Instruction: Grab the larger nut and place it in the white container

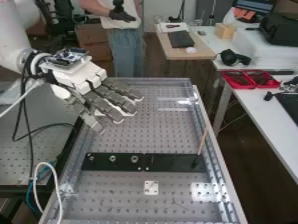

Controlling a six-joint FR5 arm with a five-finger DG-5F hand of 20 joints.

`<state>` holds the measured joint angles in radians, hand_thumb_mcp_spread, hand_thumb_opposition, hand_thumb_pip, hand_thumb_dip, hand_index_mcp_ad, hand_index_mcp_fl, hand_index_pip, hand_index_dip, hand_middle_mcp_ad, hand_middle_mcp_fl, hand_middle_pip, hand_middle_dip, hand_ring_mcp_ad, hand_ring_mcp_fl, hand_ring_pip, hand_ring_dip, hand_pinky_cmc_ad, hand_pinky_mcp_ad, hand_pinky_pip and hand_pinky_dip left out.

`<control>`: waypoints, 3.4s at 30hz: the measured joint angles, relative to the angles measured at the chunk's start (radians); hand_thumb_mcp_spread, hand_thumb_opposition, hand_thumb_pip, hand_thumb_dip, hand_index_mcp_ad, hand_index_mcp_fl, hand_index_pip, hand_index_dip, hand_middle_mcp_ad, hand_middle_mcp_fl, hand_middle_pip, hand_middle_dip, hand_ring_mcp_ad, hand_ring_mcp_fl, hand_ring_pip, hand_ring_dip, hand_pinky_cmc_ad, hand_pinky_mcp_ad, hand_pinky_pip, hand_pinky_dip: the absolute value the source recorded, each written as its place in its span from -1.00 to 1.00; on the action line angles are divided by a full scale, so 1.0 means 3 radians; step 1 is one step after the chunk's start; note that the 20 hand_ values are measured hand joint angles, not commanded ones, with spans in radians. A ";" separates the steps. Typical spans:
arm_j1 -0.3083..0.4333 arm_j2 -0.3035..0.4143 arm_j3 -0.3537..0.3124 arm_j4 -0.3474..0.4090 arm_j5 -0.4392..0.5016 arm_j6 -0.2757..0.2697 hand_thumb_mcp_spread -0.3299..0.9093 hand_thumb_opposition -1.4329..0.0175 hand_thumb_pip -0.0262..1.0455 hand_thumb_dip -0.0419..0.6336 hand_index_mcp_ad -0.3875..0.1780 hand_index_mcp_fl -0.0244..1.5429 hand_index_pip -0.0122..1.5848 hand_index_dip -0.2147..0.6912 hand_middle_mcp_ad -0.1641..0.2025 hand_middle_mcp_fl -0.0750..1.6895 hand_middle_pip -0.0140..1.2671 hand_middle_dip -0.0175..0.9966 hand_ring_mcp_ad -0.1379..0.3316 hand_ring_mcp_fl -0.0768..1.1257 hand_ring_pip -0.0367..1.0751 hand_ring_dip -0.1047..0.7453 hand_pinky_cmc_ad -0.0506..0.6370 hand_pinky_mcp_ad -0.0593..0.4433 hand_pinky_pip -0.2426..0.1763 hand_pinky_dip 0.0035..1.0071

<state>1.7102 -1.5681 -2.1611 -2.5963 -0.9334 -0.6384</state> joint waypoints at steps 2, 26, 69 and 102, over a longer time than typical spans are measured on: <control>-0.0003 -0.0027 -0.0038 0.0057 0.0031 0.0004 -0.03 -0.09 -0.05 -0.46 0.37 -0.90 -0.79 -0.50 0.45 -0.85 -0.75 -0.62 0.34 -0.85 -0.75 -0.59 0.31 0.55 -0.28 -0.12; -0.0220 -0.0544 -0.0285 0.0464 0.0087 0.0361 0.02 -0.17 0.25 -0.24 0.24 -0.94 0.44 -0.41 0.45 -0.90 -0.76 -0.62 0.34 -0.86 -0.76 -0.59 0.31 0.55 -0.27 -0.14; -0.0185 -0.1039 -0.0267 0.0926 0.0392 0.0533 0.02 -0.17 0.25 -0.22 0.24 -0.96 0.97 -0.08 0.46 -0.90 -0.76 -0.62 0.34 -0.86 -0.78 -0.59 0.31 0.47 -0.28 -0.14; -0.0174 -0.1198 -0.0308 0.1187 0.0401 0.0282 0.06 -0.19 0.25 -0.22 0.24 -0.96 0.96 -0.12 0.46 -0.90 -0.76 -0.62 0.34 -0.86 -0.74 -0.59 0.31 0.47 -0.27 -0.06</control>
<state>1.6580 -1.9274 -2.2535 -2.2401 -0.8133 -0.5537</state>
